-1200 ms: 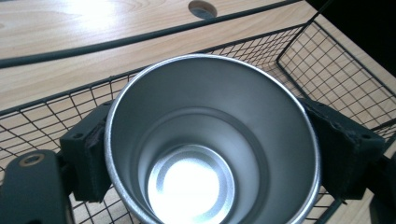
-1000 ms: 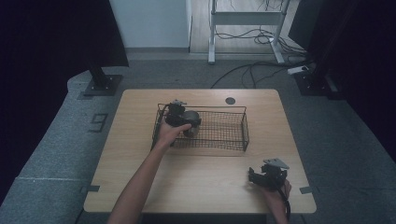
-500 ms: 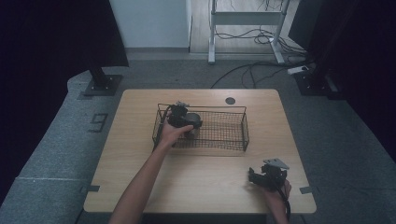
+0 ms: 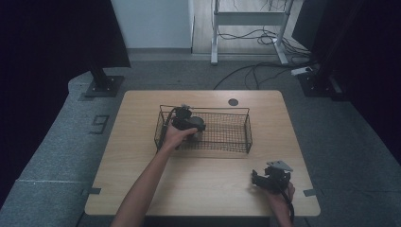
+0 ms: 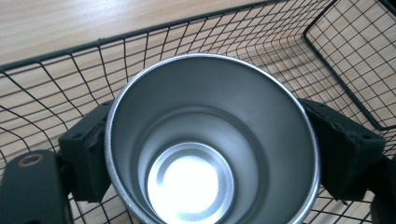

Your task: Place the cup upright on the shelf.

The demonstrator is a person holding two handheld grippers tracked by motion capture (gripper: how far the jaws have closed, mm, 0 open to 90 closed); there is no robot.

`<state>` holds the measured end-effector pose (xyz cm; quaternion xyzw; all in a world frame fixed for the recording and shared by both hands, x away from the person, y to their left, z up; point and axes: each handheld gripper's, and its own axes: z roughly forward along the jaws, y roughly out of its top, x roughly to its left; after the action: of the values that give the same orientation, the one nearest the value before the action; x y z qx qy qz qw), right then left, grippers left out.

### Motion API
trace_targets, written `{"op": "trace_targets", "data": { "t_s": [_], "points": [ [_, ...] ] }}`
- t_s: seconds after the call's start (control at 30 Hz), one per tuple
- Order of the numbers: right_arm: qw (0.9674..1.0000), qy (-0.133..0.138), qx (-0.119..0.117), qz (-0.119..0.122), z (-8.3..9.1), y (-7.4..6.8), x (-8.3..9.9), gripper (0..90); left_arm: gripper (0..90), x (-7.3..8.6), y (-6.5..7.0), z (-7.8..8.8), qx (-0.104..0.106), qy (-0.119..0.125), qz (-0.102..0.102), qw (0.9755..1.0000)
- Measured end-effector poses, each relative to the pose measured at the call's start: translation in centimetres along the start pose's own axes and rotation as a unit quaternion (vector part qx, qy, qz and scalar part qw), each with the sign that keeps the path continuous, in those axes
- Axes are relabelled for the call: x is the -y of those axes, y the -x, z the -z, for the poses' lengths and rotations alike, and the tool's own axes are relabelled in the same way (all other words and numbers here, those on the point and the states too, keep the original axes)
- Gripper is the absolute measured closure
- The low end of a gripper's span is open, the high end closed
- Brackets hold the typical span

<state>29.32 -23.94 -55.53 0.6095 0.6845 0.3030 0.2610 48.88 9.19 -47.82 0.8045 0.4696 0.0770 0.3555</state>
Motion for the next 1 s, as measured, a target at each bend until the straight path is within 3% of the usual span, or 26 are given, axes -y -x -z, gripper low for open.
{"op": "trace_targets", "data": {
  "t_s": [0.67, 1.0],
  "points": [
    [1.0, 0.002, -0.001, 0.001, 0.0, 0.0, 0.0, 10.3, 12.2, 0.1, 0.0, -0.3, -0.01, -0.027, 0.0, 0.9996],
    [1.0, 0.001, -0.001, 0.001, 0.0, 0.0, 0.0, 10.4, 9.7, -0.2, 0.2, 0.9, -0.022, -0.007, -0.008, 0.9997]
  ]
}}
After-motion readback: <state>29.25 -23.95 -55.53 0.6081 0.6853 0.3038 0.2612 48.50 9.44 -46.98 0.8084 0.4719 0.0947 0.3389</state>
